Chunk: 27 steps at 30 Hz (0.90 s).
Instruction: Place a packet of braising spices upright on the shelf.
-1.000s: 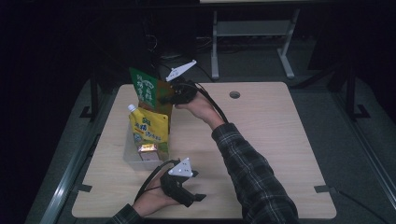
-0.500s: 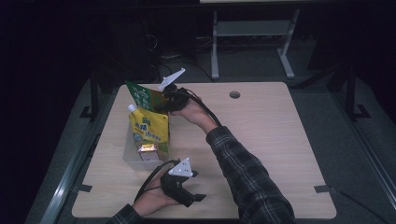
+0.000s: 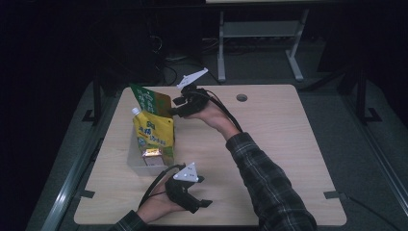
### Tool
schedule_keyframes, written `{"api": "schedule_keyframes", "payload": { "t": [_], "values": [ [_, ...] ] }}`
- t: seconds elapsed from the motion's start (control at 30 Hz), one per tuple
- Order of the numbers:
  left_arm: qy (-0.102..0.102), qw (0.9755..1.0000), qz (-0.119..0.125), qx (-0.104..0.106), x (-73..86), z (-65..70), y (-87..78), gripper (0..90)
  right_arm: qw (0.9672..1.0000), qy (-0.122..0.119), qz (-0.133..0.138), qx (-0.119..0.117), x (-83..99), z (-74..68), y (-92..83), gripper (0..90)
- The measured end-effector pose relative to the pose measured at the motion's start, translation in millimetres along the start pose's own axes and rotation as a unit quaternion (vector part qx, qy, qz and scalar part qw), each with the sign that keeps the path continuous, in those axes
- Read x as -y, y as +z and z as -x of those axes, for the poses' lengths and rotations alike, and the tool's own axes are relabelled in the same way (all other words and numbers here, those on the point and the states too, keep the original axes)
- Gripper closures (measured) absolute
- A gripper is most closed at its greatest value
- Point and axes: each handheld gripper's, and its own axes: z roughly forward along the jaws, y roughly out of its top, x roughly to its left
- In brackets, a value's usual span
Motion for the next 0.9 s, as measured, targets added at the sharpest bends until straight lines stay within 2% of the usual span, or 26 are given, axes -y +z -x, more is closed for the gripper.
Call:
{"api": "schedule_keyframes", "payload": {
  "t": [0.17,0.33,0.7,0.9],
  "values": [
    [0.001,1.0,-0.001,-0.003,-0.3,-1.3,-0.6,15.7,0.9999,-0.005,0.006,0.011,17.6,-0.4,-26.2,42.5],
    [0.0,1.0,0.0,-0.003,-0.6,-1.7,-1.0,15.7,0.9997,0.003,0.002,0.024,41.0,-1.0,-47.6,40.5],
    [-0.002,0.9999,0.0,-0.01,-0.4,-3.6,-1.7,15.7,0.9975,0.043,-0.009,0.055,106.6,-7.2,-90.8,34.5],
    [-0.005,0.9999,0.002,-0.014,-0.2,-5.0,-2.6,15.8,0.9961,0.054,-0.022,0.067,137.9,-18.1,-113.0,31.9]
  ]
}}
